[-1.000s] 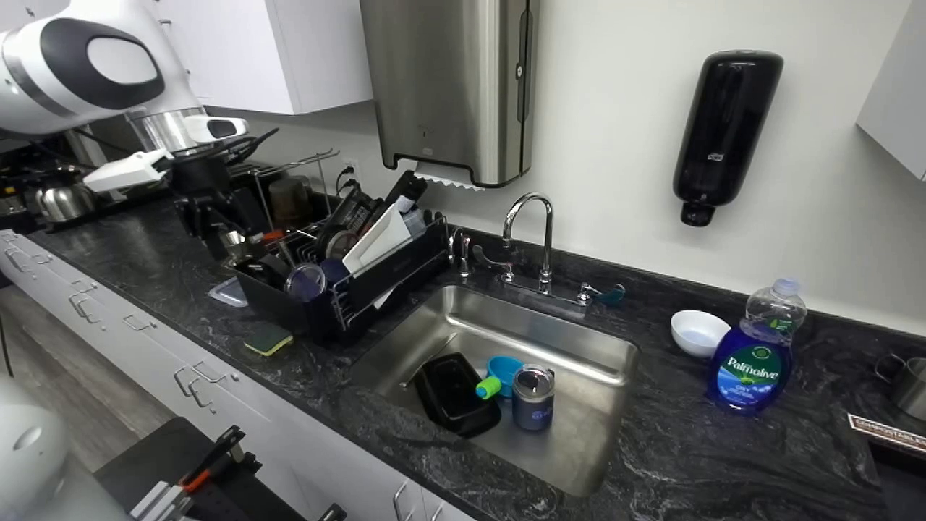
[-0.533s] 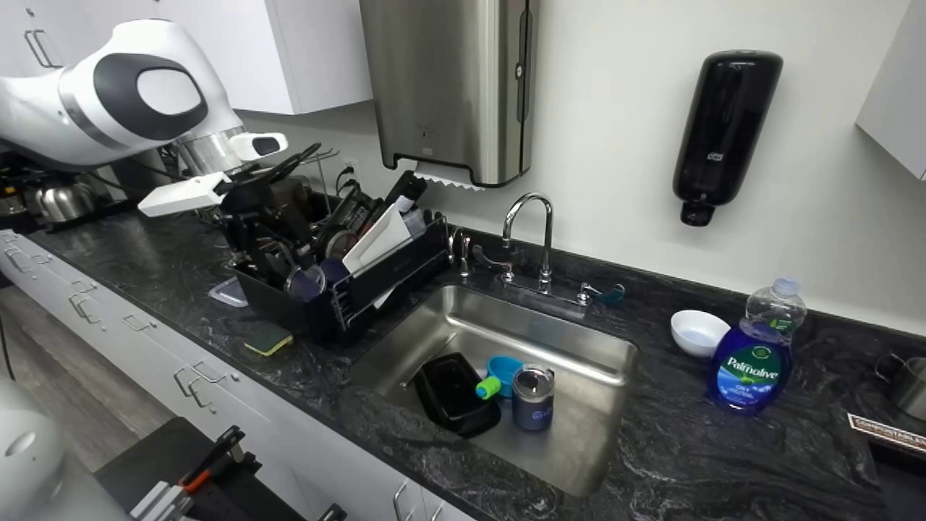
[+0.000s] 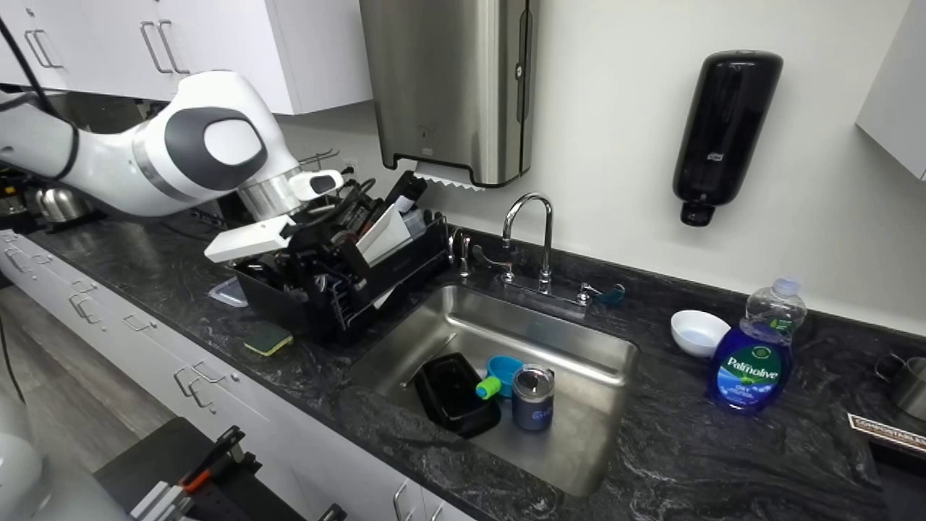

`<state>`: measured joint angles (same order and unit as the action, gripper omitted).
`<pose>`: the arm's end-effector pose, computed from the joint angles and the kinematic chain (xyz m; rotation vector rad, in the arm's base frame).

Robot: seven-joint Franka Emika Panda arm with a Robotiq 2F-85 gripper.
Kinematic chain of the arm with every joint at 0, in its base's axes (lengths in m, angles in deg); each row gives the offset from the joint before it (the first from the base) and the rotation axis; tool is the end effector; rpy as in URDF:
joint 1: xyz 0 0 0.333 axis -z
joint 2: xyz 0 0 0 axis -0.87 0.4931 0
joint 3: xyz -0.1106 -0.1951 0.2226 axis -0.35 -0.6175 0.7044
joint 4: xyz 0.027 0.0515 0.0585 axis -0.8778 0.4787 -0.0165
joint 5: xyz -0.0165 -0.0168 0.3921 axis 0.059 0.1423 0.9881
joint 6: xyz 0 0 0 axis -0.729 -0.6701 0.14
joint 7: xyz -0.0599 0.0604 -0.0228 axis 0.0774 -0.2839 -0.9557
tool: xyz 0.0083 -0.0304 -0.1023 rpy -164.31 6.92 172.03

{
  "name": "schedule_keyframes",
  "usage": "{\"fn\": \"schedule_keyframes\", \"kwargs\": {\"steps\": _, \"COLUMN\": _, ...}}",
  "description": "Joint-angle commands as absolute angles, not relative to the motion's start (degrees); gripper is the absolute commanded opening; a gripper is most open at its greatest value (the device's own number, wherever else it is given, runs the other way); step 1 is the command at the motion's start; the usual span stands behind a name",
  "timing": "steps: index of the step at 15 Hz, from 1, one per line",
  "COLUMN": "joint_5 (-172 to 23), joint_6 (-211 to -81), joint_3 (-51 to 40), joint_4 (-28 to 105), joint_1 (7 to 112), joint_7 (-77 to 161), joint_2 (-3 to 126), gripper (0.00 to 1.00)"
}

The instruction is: Remove the lid from the flusk.

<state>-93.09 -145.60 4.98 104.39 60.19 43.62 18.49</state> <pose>0.3651 0.0332 0.3555 2.7990 0.3589 0.0967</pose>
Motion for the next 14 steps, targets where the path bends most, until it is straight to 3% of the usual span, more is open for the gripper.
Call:
{"fn": "schedule_keyframes", "kwargs": {"steps": 1, "joint_5": -99.29, "joint_6": -150.6, "joint_3": 5.0, "joint_4": 102.88, "joint_1": 65.49, "joint_7": 46.42, "joint_2": 25.9, "gripper": 1.0}}
{"fn": "schedule_keyframes", "kwargs": {"steps": 11, "joint_5": -96.74, "joint_6": -148.58, "joint_3": 4.63, "joint_4": 104.15, "joint_1": 63.22, "joint_7": 44.74, "joint_2": 22.03, "gripper": 1.0}}
{"fn": "schedule_keyframes", "kwargs": {"steps": 14, "joint_5": -100.78, "joint_6": -153.82, "joint_3": 4.5, "joint_4": 104.02, "joint_1": 64.79, "joint_7": 44.3, "joint_2": 25.09, "gripper": 1.0}}
